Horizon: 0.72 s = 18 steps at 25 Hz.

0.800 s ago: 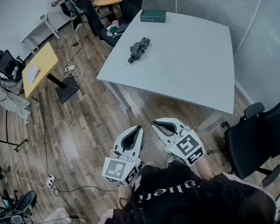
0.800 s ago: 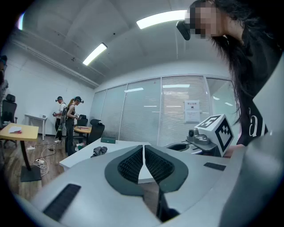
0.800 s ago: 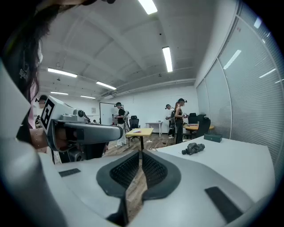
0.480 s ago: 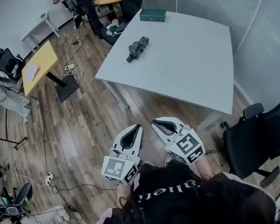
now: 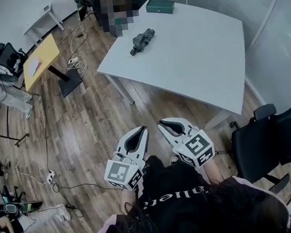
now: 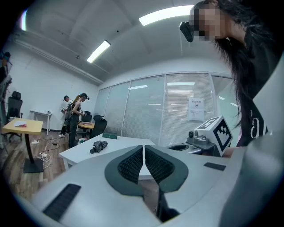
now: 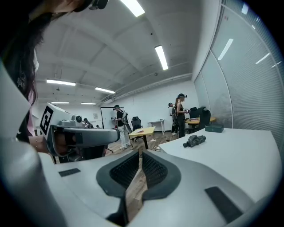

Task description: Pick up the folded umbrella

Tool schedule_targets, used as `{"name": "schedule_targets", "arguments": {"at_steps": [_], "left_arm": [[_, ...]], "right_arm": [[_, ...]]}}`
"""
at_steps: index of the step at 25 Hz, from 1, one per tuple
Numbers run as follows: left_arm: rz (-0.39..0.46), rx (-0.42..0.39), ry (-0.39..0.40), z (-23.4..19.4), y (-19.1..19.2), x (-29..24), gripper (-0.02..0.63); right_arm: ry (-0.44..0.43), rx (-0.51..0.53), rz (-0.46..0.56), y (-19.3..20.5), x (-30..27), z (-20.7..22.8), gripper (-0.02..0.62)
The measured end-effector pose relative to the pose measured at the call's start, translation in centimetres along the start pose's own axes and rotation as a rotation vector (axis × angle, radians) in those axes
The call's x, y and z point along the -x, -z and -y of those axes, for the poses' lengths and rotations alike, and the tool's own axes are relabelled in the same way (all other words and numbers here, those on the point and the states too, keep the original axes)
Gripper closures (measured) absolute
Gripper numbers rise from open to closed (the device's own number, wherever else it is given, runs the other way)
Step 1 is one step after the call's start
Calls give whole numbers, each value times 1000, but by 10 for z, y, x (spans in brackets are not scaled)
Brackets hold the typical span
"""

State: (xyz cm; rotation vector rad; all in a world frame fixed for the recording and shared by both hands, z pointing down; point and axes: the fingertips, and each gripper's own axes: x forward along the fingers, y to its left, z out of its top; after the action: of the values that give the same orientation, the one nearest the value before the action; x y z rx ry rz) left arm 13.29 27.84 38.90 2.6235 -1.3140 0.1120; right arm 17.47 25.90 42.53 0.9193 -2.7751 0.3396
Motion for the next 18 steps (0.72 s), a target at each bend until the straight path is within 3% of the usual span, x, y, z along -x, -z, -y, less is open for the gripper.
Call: {"name": "schedule_targets", "arguments": {"at_steps": [10,18], "left_arm": [[-2,-1,15,-9,-2,-12,575],[17,6,20,-69,-6,-29,575]], "right_arm": [[14,-39,7,-4,-11,19,558],[37,-84,17,-16,-62,44,559]]}}
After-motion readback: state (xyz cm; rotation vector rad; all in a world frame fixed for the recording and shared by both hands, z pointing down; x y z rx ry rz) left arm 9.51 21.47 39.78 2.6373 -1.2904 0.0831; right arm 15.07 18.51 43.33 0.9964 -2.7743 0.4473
